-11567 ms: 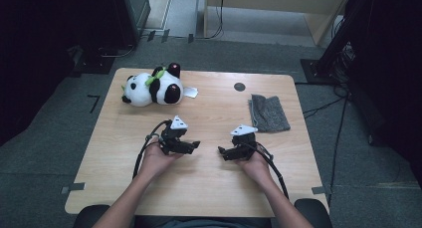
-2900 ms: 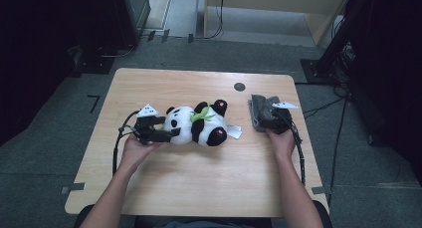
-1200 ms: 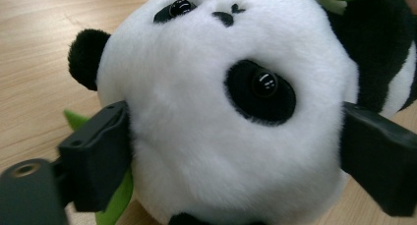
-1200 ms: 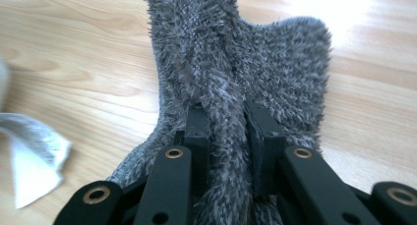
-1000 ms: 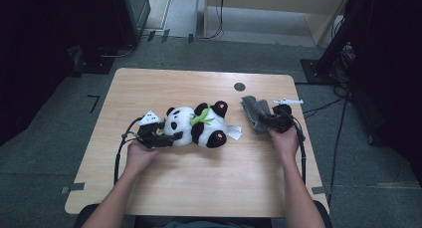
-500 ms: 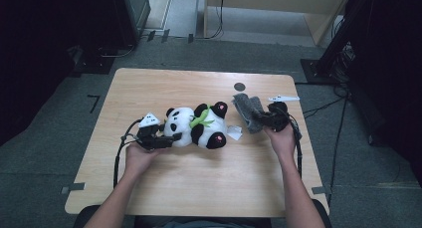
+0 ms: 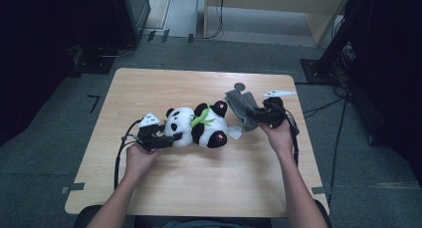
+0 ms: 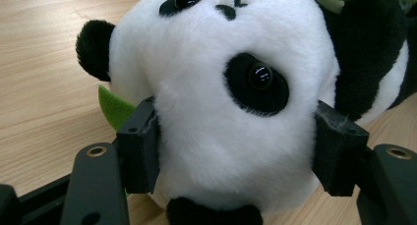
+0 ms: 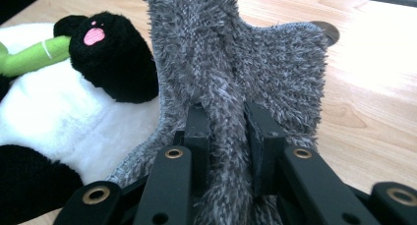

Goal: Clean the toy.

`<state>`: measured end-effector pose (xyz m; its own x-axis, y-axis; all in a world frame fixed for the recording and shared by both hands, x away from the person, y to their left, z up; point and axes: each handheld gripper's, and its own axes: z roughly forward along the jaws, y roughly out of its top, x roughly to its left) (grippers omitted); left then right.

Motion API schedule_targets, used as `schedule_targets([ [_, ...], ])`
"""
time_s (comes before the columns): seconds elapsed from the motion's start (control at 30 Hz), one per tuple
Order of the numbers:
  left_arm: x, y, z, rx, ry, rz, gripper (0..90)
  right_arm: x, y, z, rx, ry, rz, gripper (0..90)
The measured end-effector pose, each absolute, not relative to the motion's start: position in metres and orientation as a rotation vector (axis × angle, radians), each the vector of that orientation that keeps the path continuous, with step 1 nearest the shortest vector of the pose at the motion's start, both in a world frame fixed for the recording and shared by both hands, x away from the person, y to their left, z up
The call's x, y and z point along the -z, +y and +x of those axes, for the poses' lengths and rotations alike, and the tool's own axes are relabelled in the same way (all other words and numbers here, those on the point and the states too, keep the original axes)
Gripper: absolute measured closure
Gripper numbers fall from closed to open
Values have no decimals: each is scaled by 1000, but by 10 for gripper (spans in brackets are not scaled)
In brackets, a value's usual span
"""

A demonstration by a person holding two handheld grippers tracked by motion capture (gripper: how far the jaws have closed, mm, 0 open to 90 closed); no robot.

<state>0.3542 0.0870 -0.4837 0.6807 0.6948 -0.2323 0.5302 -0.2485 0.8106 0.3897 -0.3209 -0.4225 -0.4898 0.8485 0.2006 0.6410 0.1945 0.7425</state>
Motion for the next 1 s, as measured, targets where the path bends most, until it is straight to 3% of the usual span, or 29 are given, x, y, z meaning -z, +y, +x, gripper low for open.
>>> schedule_targets([
  [1.0, 486, 86, 346, -275, 926, 1927, 319, 353, -242, 417, -1188, 2362, 1209, 747],
])
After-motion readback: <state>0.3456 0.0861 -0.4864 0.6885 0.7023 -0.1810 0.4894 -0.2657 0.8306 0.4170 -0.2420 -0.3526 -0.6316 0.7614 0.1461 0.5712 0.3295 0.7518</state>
